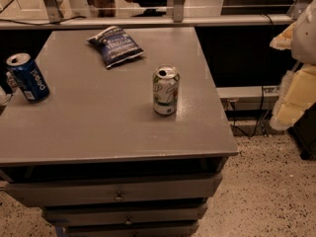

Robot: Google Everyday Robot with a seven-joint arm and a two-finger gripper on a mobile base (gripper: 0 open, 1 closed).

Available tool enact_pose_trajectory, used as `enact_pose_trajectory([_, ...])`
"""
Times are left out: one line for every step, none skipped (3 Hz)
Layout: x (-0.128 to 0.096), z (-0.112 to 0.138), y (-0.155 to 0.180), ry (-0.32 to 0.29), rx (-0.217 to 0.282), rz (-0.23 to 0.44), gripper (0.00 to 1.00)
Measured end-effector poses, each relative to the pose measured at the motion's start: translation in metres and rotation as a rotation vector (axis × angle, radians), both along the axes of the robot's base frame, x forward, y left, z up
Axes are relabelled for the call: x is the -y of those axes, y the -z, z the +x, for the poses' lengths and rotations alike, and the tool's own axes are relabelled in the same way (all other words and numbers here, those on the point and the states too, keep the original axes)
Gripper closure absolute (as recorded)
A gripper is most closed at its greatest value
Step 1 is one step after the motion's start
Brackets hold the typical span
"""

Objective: Pick pepsi can

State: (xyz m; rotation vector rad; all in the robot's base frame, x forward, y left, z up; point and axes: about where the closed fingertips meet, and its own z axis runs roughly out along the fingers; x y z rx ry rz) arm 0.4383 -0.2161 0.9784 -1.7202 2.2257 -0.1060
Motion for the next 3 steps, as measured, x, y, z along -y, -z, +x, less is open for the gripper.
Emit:
enact_pose_trajectory([0.0, 0.0, 0.0, 0.0, 0.0, 0.0, 0.0])
enact_pose_trajectory([-0.031, 0.019, -0.012, -0.037, 0.055, 0.085, 0.0])
enact_pose_trajectory([-0.089, 0.041, -0.033, -0.11, 0.111, 0.218, 0.0])
